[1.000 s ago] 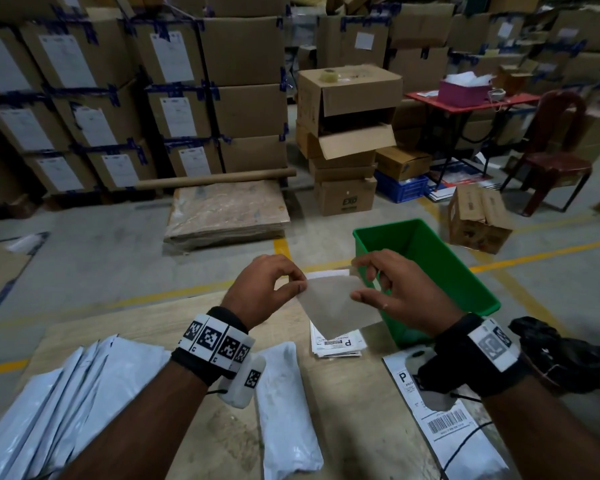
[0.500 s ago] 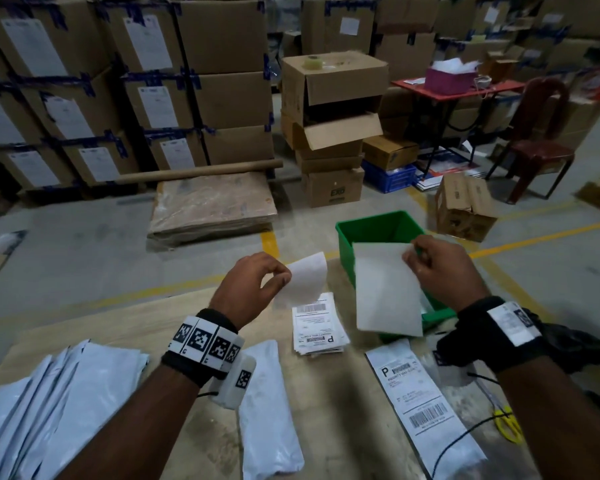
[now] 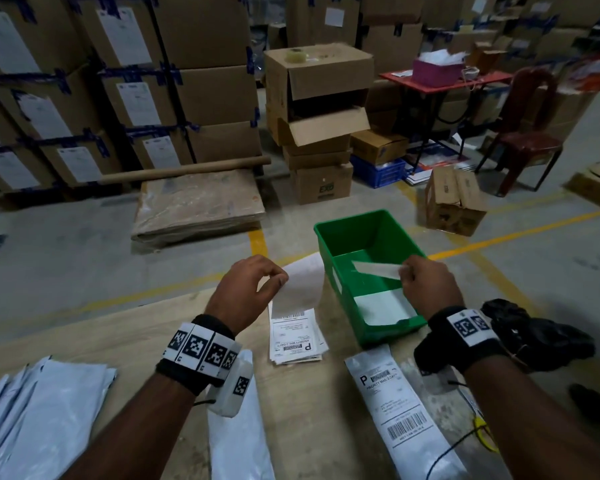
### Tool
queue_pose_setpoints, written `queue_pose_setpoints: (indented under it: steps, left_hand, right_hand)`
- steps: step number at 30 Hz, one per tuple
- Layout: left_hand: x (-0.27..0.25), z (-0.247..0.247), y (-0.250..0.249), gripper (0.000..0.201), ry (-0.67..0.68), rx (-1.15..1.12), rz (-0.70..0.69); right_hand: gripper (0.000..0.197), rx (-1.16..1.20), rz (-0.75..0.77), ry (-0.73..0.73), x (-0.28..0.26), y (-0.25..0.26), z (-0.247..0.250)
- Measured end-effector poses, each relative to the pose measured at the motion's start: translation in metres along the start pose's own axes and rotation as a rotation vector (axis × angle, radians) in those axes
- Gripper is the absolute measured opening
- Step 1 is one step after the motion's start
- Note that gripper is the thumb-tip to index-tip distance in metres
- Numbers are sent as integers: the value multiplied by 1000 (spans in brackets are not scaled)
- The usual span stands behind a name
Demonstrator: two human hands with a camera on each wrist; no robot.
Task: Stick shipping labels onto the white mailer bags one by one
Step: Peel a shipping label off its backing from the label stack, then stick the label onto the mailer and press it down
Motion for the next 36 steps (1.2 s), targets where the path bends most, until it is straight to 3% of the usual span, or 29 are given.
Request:
queue_pose_setpoints:
  steps: [4,7,10,15,18,20,26,31,36]
  left_hand:
    - [2,-7,-7,21,6,-7,-15]
    - [4,-10,-10,26,18,-9,-2]
    - [2,-10,-13,26,22,2,-2]
    - [-10,-7,-22,21,37,50,-66]
    - [-21,5,-20,20,23,30,-64]
    - [-30,16,-15,20,7,34,-55]
    - [-63,41,17,26,-2,0,-55]
    - [-86,57,37,31,90,-23,-47]
    - [-107,81,62,25,96,-122,-30]
  right_hand:
    - [20,-33,-59,257,-13,-12,-34]
    - [35,-83,-45,392,-24,-9,-38]
    - [45,-136,62,351,-23,10,-29]
    - [53,252,338,327,-19,76,-38]
    - [28,405,410,307,-19,104,-45]
    - [12,463,436,285,-20,116,-49]
    - [26,457,526,262,-34,154,-59]
    - [24,396,521,259,-44,182,-67]
    - [29,300,495,192,-51,199,-68]
Point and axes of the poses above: each hand's wrist, its own x-axis towards the middle knuckle, its own z-axis out of the back of the hand, y = z × x, the point moved 7 cm from there along x, towards the middle knuckle, and after that the axes turned 7 degrees about z, right-handed, at the moved point
